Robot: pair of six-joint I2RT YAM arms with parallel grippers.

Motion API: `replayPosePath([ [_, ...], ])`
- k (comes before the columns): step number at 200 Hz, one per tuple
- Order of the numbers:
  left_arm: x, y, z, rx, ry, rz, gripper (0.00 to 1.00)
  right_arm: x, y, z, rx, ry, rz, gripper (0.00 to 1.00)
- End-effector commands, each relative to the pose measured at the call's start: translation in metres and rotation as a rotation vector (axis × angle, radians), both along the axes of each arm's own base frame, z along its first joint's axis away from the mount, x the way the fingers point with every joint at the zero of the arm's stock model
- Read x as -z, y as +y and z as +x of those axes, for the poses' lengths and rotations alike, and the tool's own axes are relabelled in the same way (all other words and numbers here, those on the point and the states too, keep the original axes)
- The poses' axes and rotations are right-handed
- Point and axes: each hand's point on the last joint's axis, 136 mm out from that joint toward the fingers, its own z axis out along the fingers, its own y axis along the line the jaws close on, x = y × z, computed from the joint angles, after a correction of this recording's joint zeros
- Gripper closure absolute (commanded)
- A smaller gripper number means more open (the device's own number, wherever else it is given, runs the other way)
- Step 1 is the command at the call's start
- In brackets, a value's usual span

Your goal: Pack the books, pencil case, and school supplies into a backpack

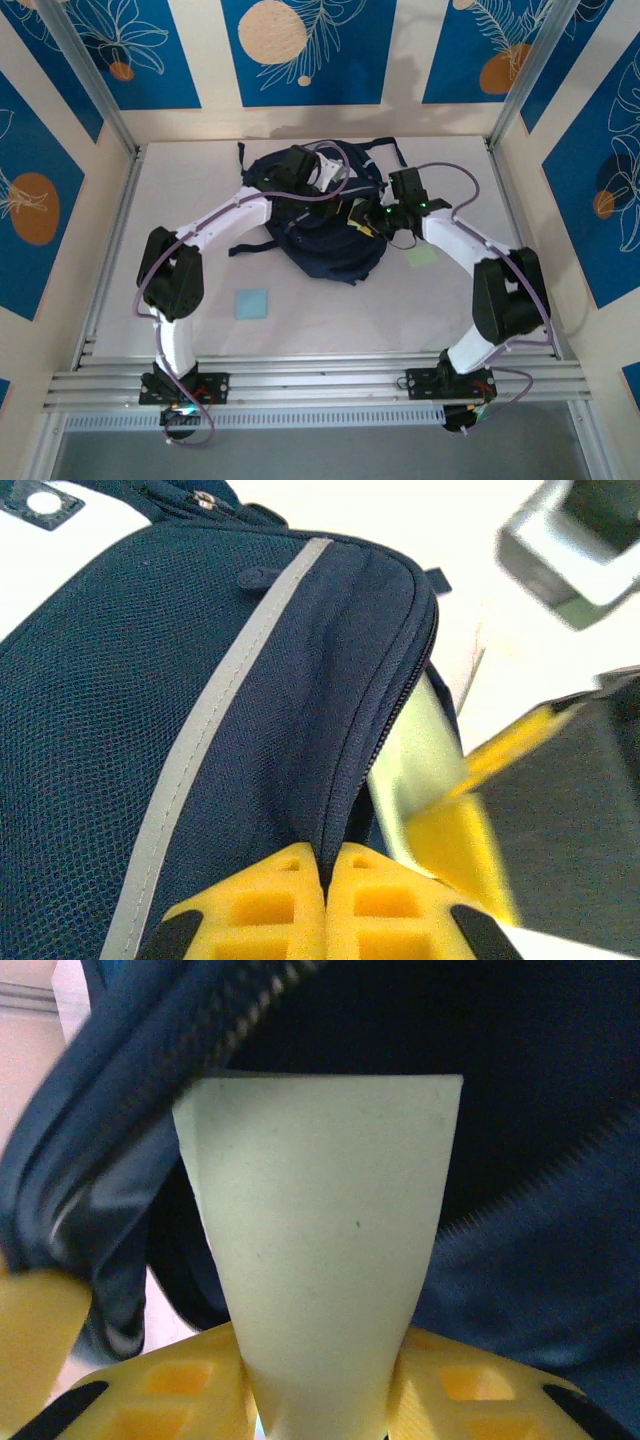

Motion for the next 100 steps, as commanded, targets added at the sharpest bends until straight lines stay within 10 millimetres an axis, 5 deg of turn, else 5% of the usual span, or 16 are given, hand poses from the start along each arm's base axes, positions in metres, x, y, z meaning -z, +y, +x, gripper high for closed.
replayPosePath([
  [1, -0.045, -0.002, 0.003, -0.025, -0.052, -0.124, 1.0, -0.005, 0.016, 0.019, 0.009, -0.002, 0.04, 0.65],
  [53, -0.05, 0.002, 0.004, -0.053, -0.067, -0.141, 1.0, -0.016, 0.032, 0.03, -0.03, -0.044, 0.079, 0.42],
  [100, -0.044, 0.005, 0.003, -0.058, -0.059, -0.131, 1.0, -0.017, 0.006, 0.007, -0.036, -0.047, 0.027, 0.32],
])
